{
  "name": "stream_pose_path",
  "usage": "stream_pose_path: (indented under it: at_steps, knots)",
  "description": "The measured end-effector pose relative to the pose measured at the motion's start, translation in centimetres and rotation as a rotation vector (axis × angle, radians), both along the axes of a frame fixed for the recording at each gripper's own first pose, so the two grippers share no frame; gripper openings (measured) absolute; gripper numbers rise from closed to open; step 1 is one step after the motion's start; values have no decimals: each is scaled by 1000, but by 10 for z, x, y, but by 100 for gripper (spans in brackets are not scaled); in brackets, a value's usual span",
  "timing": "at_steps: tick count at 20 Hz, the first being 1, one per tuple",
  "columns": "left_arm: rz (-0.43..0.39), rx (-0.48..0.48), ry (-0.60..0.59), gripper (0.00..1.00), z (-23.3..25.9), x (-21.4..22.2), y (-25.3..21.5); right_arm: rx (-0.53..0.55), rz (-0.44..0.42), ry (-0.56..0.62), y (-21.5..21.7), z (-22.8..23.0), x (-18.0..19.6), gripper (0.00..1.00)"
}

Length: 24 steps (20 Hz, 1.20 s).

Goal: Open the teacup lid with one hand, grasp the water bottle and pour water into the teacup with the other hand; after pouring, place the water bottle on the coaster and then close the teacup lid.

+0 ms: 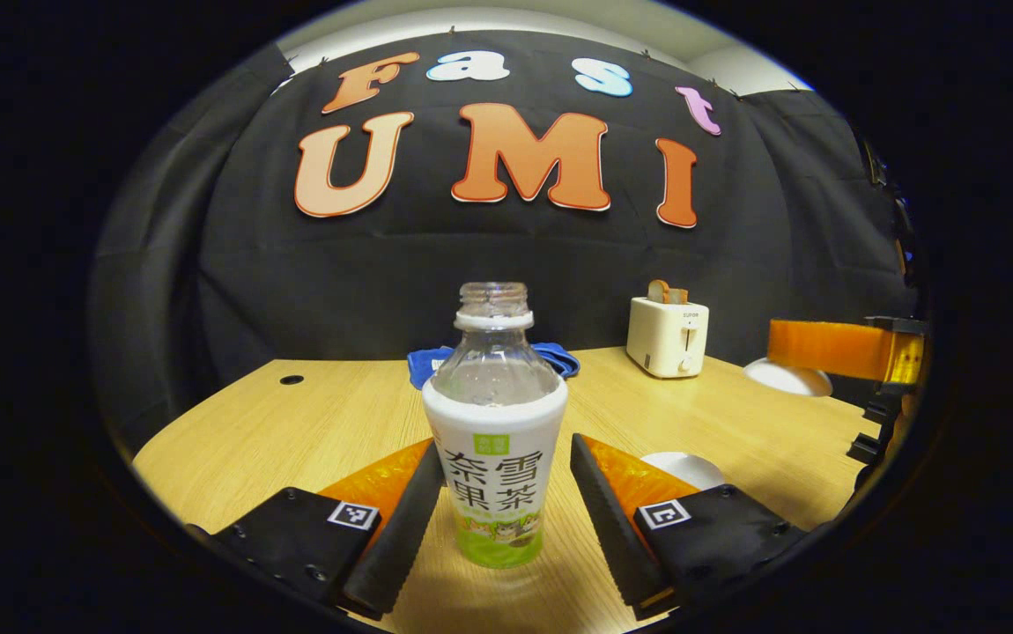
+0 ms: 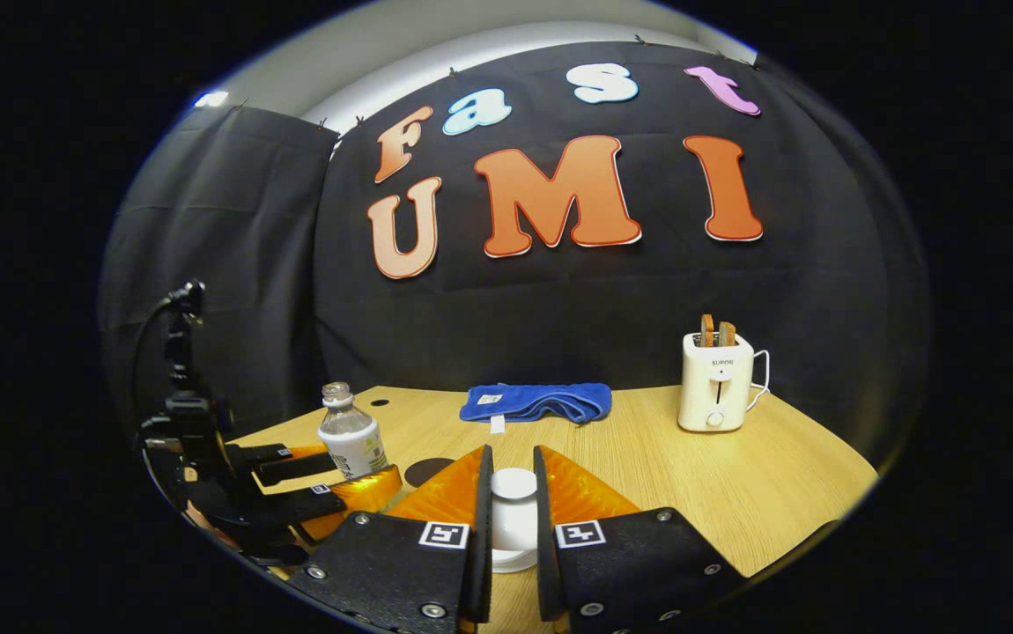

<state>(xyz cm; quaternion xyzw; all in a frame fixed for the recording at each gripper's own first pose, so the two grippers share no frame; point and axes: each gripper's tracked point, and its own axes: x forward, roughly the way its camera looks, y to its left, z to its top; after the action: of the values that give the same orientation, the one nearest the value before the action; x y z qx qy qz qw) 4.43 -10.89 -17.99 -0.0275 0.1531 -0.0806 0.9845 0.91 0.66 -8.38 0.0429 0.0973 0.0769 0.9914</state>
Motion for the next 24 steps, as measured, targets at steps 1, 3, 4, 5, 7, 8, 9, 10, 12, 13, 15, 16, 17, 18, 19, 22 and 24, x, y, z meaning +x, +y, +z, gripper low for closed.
stream_pose_path:
  at_steps: [1, 3, 4, 5, 7, 8, 9, 10, 12, 13, 15, 16, 17, 18, 19, 22, 24]
  knots:
    - [-2, -14, 4, 92, -1, -1, -1, -3, -6, -3, -4, 2, -1, 21]
    - [10, -19, 2, 87, -4, 6, 1, -4, -17, 0, -9, 2, -2, 21]
    - [3, -15, 2, 76, -2, 5, -1, -2, -21, 7, -11, 1, -4, 21]
    - [-6, -7, 6, 75, -2, 3, -1, -1, -26, 7, -14, 0, -5, 22]
    - [-50, 21, -7, 73, -1, 3, -7, -7, -36, 8, -19, 1, -5, 21]
    - [-64, 51, -17, 69, 1, 1, -8, -9, -37, 7, -21, 1, -6, 21]
    - [-66, 85, -25, 71, 1, 1, -7, -14, -32, 7, -22, 0, -8, 21]
    - [-73, 120, -29, 66, 0, 0, -6, -20, -34, 6, -23, 0, -10, 22]
    - [-82, 193, -38, 66, 4, 1, -5, -31, -39, 3, -28, 1, -12, 21]
    - [-89, 231, -45, 67, 5, 3, -6, -35, -41, 2, -30, 2, -13, 21]
    - [-127, 316, -55, 66, 8, 5, -7, -43, -47, 1, -35, 4, -16, 21]
    - [-146, 365, -65, 67, 13, 6, -8, -50, -52, 0, -40, 6, -18, 21]
    - [-160, 415, -75, 67, 14, 8, -7, -54, -60, -3, -45, 7, -19, 21]
    - [-170, 461, -85, 67, 16, 8, -5, -55, -67, -4, -49, 8, -21, 21]
    - [-175, 500, -90, 67, 16, 9, -4, -55, -73, -6, -53, 8, -22, 21]
    - [-204, 609, -93, 65, 13, 10, -4, -45, -88, -11, -61, 11, -24, 21]
    - [-220, 666, -91, 67, 10, 10, -3, -45, -96, -13, -67, 11, -24, 21]
